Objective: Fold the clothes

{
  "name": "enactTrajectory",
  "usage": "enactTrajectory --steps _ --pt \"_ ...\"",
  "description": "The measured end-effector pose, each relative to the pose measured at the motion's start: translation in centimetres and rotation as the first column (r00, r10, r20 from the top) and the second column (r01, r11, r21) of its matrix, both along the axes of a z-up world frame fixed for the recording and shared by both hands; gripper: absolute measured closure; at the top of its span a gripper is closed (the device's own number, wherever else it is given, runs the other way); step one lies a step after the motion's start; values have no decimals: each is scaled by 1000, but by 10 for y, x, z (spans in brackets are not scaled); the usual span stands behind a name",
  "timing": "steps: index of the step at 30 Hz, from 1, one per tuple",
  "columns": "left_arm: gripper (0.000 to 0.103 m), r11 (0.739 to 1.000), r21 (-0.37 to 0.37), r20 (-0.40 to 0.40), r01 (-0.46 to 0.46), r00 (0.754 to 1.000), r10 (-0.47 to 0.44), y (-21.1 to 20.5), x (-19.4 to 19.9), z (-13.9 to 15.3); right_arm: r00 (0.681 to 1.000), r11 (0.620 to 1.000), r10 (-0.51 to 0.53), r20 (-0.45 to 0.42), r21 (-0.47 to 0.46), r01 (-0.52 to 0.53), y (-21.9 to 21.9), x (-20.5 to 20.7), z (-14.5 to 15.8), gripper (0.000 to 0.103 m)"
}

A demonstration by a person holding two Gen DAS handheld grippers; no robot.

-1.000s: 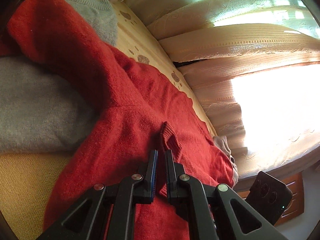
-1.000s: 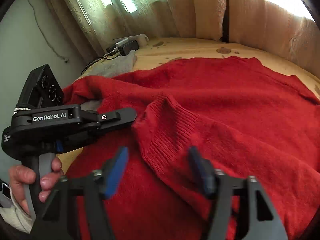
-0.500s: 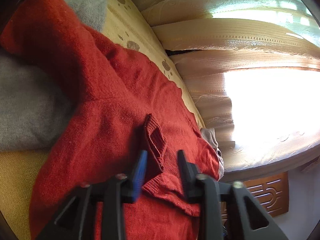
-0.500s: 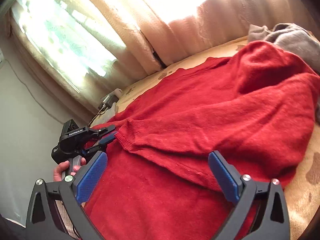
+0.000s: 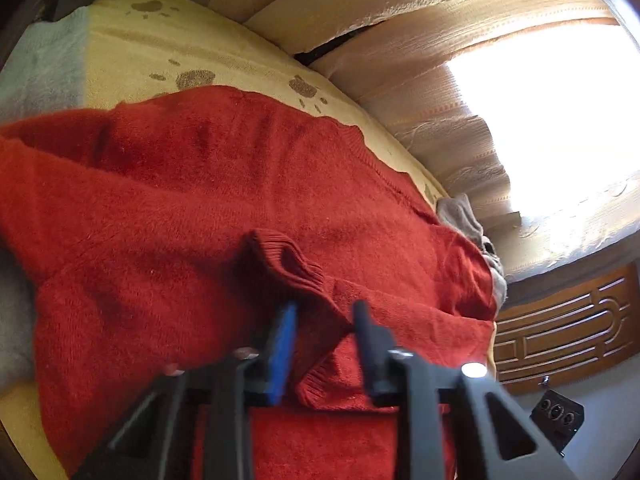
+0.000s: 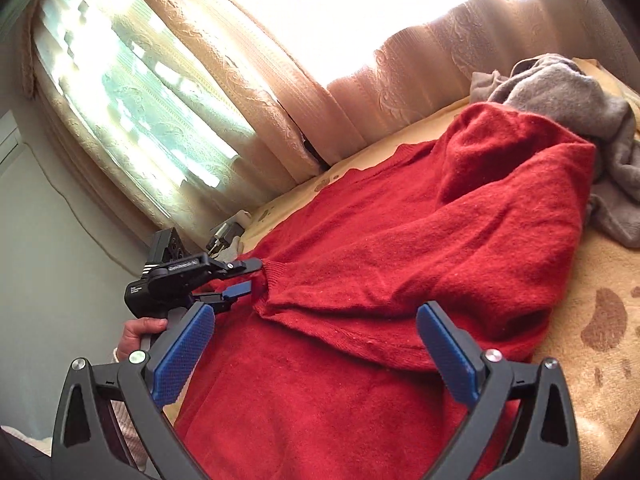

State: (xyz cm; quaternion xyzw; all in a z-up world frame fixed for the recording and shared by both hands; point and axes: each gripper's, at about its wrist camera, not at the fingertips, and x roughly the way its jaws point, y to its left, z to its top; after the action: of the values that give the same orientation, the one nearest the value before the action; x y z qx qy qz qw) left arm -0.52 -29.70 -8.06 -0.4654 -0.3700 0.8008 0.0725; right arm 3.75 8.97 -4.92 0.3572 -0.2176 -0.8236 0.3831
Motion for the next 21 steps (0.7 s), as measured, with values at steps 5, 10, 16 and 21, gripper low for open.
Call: enactTrajectory --steps 5,10,16,21 --pt "99 1000 -20 -8 -2 1000 2 -10 4 1 997 997 -61 -51 47 64 23 13 9 1" --pt "99 999 -35 -35 -10 999 9 -22 16 10 990 988 -125 -67 79 130 47 21 13 1" --pt "98 999 -36 -53 -15 999 13 -29 26 14 988 985 -153 -17 79 154 58 18 3 1" --pt "50 1000 -13 -50 -13 999 12 -25 29 10 989 986 -147 23 76 145 54 16 -5 1"
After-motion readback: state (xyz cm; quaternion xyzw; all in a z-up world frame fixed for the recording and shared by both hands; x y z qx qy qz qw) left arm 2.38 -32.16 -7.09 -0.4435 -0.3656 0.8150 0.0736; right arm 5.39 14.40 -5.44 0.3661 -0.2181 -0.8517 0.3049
